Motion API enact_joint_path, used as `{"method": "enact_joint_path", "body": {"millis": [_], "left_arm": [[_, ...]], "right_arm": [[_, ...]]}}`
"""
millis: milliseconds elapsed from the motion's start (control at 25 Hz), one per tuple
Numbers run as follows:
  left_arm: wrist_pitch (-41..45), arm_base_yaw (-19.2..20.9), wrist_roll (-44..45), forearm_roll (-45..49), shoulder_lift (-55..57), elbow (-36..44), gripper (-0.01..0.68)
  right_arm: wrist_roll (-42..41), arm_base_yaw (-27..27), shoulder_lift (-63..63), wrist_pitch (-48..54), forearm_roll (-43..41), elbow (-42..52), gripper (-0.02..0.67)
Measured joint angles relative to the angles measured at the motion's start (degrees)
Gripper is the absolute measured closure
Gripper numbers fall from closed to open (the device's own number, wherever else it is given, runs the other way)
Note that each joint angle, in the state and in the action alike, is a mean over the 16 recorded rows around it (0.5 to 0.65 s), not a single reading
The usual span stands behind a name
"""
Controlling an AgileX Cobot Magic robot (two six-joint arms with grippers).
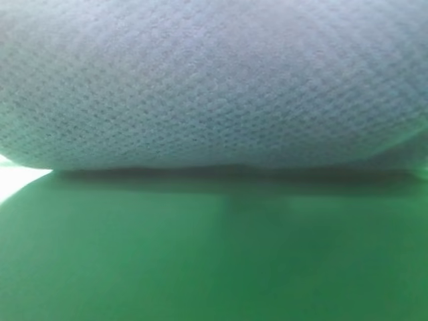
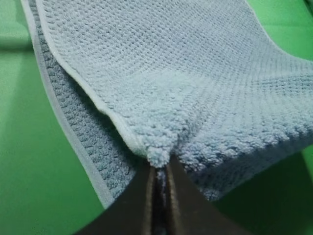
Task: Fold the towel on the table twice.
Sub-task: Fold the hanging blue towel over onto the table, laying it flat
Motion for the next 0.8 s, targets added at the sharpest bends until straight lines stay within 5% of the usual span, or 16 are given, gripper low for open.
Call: {"method": "enact_joint_path", "body": {"millis": [440,800], "left_arm": [[-6.2,0.0,21.1,-20.8,11.5,-2.5,0.673],[-9.6,0.0,35.4,-34.6,27.3,-13.3,0.673]], "right_arm": [[-0.8,0.0,13.0,-11.1,-1.1,-4.6,0.649],[-1.3,-0.2,25.9,-16.9,-4.2,-15.3,0.649]]}}
